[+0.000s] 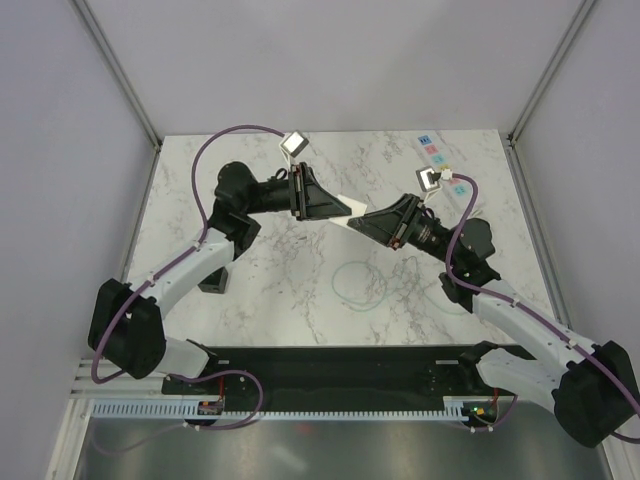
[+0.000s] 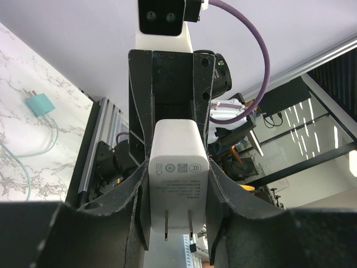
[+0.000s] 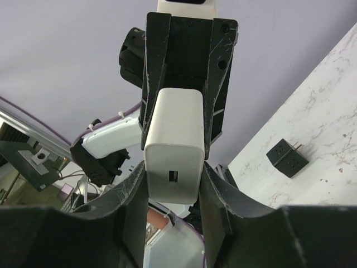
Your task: Insert the plug
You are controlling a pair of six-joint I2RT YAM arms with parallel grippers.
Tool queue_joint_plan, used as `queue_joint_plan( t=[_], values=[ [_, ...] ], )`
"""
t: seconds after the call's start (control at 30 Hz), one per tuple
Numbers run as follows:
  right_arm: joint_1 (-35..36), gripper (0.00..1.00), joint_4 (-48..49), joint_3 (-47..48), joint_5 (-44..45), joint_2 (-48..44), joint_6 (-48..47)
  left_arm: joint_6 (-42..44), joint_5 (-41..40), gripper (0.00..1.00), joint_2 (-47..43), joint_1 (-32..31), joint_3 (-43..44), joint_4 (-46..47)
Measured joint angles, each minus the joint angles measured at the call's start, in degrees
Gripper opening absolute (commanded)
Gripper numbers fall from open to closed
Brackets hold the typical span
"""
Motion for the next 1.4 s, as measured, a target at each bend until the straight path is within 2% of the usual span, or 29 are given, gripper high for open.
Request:
queue_joint_plan(
  t=[0.03,0.1,0.13,0.17,0.27,0.43,0.6,0.77,0.93,1.13,1.4],
  values=[
    [0.0,0.00,0.0,0.0,0.0,0.0,0.0,-0.1,0.0,0.46,0.1,0.0,-0.2,0.3],
    [0.0,0.00,-0.7,0.0,0.1,0.0,-0.3,-0.3,-0.3,0.64,0.2,0.1,-0.6,0.6],
    [0.0,0.00,-1.4,0.1,0.3,0.0,-0.9,-0.5,-0.2,0.88,0.2,0.3,-0.7,0.5],
    [0.0,0.00,-2.5,0.2,0.6,-0.2,-1.5,-0.3,-0.2,0.97,0.3,0.8,-0.7,0.2],
    [0.1,0.00,-9.5,1.5,1.9,-1.3,-4.7,-0.2,0.0,1.00,0.4,3.2,-0.4,-2.2],
    [-0.1,0.00,-27.9,8.4,6.8,-3.9,-12.3,3.4,0.1,1.00,1.1,11.1,3.9,-10.6],
    [-4.7,0.00,-53.4,22.6,17.2,-1.3,-20.3,18.5,-6.9,1.00,1.0,14.8,10.4,-32.9],
    [-13.6,0.00,-73.7,37.2,33.3,10.3,-24.7,32.0,-17.6,1.00,-1.8,14.1,9.7,-50.8],
    [-18.8,0.00,-88.0,48.6,44.8,24.6,-24.6,39.9,-27.4,1.00,-6.4,12.6,4.8,-61.2],
    [-25.1,0.00,-97.0,61.5,49.2,41.5,-21.8,46.9,-35.9,1.00,-7.5,10.5,4.3,-69.0],
    [-32.7,0.00,-103.9,78.3,51.4,61.0,-18.7,50.9,-39.3,1.00,-8.6,9.7,2.2,-71.9]
  ],
)
